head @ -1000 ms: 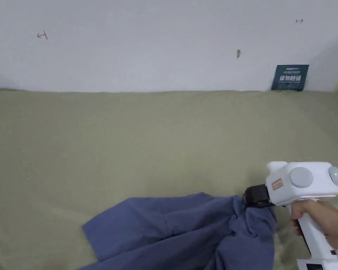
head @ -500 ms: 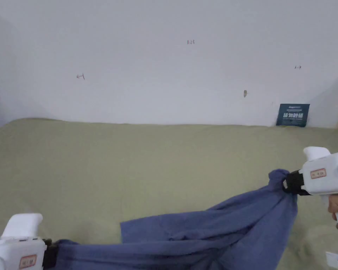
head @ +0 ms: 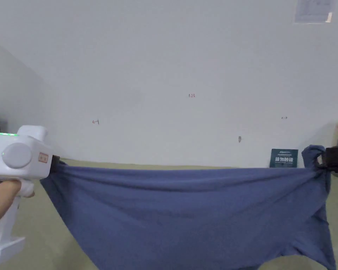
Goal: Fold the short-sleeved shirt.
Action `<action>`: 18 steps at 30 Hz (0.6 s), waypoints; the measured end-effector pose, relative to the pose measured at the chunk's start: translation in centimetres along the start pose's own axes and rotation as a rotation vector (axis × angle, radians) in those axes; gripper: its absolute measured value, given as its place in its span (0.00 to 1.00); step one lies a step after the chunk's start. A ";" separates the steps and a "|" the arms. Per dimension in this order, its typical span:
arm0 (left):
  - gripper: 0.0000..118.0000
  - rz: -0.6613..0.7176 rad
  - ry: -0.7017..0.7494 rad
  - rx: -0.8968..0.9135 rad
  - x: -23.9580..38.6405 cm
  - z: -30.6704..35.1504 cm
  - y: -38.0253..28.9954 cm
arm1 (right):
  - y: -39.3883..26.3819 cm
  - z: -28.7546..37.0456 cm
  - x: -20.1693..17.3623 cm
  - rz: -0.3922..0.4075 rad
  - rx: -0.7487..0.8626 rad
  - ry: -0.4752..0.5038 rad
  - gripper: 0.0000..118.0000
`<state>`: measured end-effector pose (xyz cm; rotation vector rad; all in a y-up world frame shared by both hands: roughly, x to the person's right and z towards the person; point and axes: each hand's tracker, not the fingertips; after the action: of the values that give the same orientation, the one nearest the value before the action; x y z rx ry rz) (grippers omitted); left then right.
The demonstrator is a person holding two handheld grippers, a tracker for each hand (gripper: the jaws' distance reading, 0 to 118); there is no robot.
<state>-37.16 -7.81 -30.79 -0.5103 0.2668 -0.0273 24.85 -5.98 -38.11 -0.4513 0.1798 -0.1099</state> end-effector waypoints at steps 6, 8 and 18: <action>0.00 -0.022 0.037 0.041 1.7 -0.2 3.5 | 2.0 0.2 -0.7 0.011 0.063 -0.044 0.06; 0.00 -0.019 0.050 0.048 2.1 -0.9 4.5 | 2.7 -0.3 -0.7 0.008 0.072 -0.052 0.06; 0.00 -0.036 0.115 0.084 4.7 -5.9 10.9 | 8.6 -6.9 -0.6 0.012 0.108 -0.107 0.06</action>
<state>-34.62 -1.57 -42.23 -0.4307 0.3677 -0.1024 23.42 -1.11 -47.98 -0.3473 0.0706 -0.0831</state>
